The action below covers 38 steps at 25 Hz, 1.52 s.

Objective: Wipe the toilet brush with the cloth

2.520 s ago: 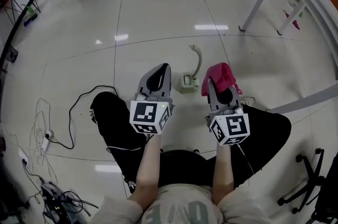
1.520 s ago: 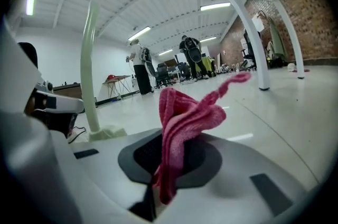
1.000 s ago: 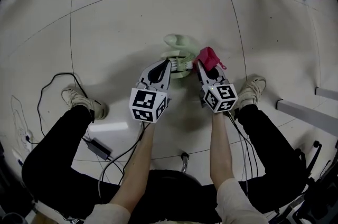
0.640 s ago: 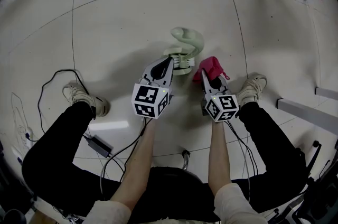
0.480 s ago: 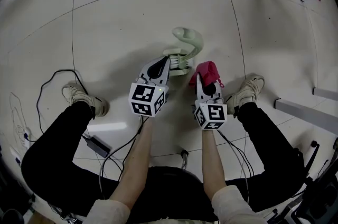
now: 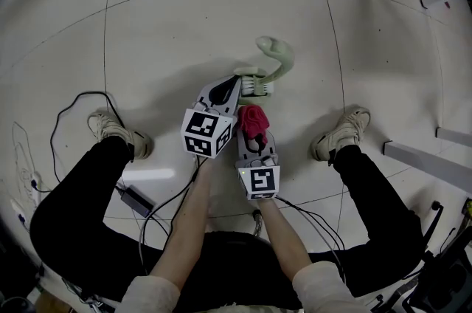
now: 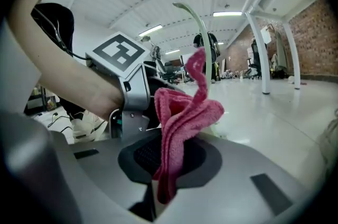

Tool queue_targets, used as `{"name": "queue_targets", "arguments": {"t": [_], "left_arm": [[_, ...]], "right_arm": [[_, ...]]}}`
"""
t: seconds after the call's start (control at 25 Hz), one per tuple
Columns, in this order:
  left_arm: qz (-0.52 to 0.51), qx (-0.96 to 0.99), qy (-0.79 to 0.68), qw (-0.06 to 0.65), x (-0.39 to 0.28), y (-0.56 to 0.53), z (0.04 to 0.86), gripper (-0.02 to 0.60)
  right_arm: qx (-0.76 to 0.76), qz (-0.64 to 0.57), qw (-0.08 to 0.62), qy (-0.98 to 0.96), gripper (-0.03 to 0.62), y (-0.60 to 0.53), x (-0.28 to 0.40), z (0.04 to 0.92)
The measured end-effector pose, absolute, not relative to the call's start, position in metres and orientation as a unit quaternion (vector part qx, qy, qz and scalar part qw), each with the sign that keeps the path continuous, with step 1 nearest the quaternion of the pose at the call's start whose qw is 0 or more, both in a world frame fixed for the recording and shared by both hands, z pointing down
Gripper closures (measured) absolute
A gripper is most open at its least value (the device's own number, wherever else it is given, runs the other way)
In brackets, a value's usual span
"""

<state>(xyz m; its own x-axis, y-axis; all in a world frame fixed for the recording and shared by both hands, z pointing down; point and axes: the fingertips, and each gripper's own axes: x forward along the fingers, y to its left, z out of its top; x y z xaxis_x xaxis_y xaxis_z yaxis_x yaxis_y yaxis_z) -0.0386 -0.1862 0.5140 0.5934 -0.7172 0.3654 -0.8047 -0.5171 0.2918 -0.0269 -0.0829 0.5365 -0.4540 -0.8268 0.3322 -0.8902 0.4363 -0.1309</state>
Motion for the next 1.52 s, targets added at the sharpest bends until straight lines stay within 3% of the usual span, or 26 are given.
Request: {"name": "queue_targets", "arguments": {"t": [0.36,0.72,0.88,1.04,1.36,1.52], "left_arm": [[0.101,0.870,-0.442,0.194,-0.038,-0.182,0.514,0.577],[0.103,0.863,-0.455,0.194,-0.037,-0.178,0.516,0.577],[0.099,0.854,-0.474,0.193,-0.043,-0.180,0.511,0.577],[0.059,0.829,-0.526,0.179,-0.084,-0.180,0.487,0.577],[0.025,0.801,-0.580,0.145,-0.168,-0.183,0.456,0.577],[0.017,0.779,-0.608,0.150,-0.208,-0.176,0.460,0.577]], "right_arm": [[0.462,0.148,0.111,-0.867,0.562,-0.101,-0.040,0.556],[0.565,0.176,0.108,-0.799,0.562,-0.109,0.065,0.569],[0.569,0.167,0.112,-0.797,0.562,-0.114,0.073,0.560],[0.578,0.171,0.093,-0.793,0.562,-0.099,0.038,0.542],[0.560,0.181,0.081,-0.805,0.562,-0.116,-0.097,0.528],[0.599,0.212,0.097,-0.766,0.562,-0.154,-0.108,0.554]]}}
